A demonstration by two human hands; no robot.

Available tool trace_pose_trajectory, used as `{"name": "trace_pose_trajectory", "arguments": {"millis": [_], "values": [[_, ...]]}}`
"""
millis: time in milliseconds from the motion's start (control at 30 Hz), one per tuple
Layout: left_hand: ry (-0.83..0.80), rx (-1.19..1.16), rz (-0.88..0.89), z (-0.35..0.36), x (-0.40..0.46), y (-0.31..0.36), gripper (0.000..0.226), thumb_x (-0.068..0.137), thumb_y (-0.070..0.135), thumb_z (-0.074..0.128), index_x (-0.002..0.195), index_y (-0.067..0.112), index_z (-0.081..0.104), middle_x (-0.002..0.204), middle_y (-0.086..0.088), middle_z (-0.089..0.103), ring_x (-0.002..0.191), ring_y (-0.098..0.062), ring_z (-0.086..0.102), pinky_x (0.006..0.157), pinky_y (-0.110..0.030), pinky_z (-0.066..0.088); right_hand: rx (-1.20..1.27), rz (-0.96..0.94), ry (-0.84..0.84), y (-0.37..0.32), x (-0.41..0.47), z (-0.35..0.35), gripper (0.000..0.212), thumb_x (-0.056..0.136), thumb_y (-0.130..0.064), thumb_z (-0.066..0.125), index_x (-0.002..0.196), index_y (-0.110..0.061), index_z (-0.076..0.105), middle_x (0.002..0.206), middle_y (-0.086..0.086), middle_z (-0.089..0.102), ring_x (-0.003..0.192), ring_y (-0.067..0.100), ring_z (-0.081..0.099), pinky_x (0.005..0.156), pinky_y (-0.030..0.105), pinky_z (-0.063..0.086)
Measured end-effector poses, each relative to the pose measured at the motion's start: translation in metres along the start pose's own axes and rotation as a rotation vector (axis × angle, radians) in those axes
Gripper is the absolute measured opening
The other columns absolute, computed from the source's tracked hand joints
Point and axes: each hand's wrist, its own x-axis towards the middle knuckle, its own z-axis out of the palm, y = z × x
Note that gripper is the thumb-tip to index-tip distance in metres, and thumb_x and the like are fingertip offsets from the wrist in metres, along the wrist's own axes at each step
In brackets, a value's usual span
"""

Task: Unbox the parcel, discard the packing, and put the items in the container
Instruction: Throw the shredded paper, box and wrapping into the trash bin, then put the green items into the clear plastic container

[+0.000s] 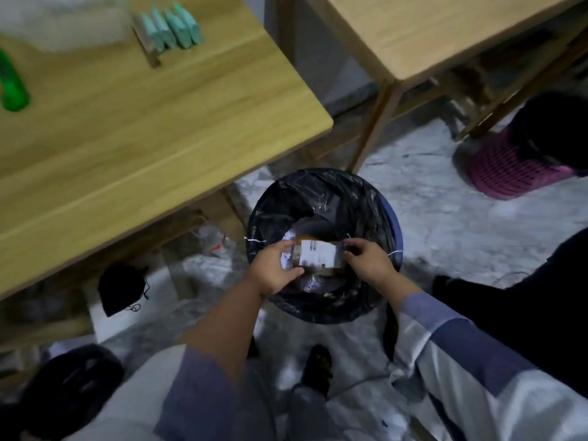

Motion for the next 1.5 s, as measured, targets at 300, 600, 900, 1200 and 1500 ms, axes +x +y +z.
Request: {"name": "trace_pose_trajectory", "arguments": {"millis": [300,600,900,1200,1500], "values": [[0.055,0.017,0.07,-0.08,-0.062,0.079,0.054,0.088,0.028,0.066,0.137,0.016,0.045,0.134,-0.004,0.054,0.121,-0.024,0.054,0.101,-0.036,0.045,-0.194,-0.247,0.002,-0.091,-0.073,-0.059,0.037,0.093,-0.018,0.051,0.129,-0.016,0.056,0.13,0.007,0.061,0.118,0.024,0.057,0.089,0.024,0.041],[0.334,0.061,0.146,-0.181,-0.114,0.102,0.048,0.087,0.026,0.066,0.131,0.012,0.052,0.121,-0.004,0.059,0.095,-0.018,0.057,0.09,-0.032,0.046,-0.257,-0.463,0.052,-0.21,-0.112,-0.084,0.036,0.093,-0.022,0.049,0.128,-0.017,0.055,0.13,0.012,0.058,0.106,0.027,0.059,0.084,0.027,0.042],[0.482,0.164,0.157,-0.309,-0.092,0.075,0.047,0.083,0.027,0.071,0.126,0.015,0.058,0.126,-0.003,0.062,0.113,-0.018,0.058,0.095,-0.026,0.043,-0.273,-0.5,0.066,-0.327,-0.087,-0.051,0.037,0.093,-0.025,0.049,0.129,-0.021,0.055,0.133,0.011,0.055,0.115,0.026,0.056,0.087,0.028,0.042],[0.656,0.204,0.151,-0.424,-0.027,0.032,0.057,0.085,0.033,0.068,0.135,0.018,0.047,0.143,-0.003,0.043,0.132,-0.021,0.042,0.107,-0.03,0.032,-0.299,-0.452,0.239,-0.43,-0.015,-0.004,0.04,0.084,-0.035,0.061,0.124,-0.026,0.059,0.134,0.01,0.053,0.12,0.03,0.053,0.098,0.034,0.043],[0.728,0.046,0.093,-0.461,0.026,0.002,0.079,0.086,0.04,0.066,0.148,0.014,0.026,0.156,-0.004,0.023,0.141,-0.022,0.027,0.113,-0.031,0.024,-0.4,-0.335,0.341,-0.46,0.048,0.021,0.069,0.075,-0.057,0.061,0.137,-0.035,0.04,0.151,0.009,0.026,0.139,0.034,0.022,0.112,0.049,0.026]]}}
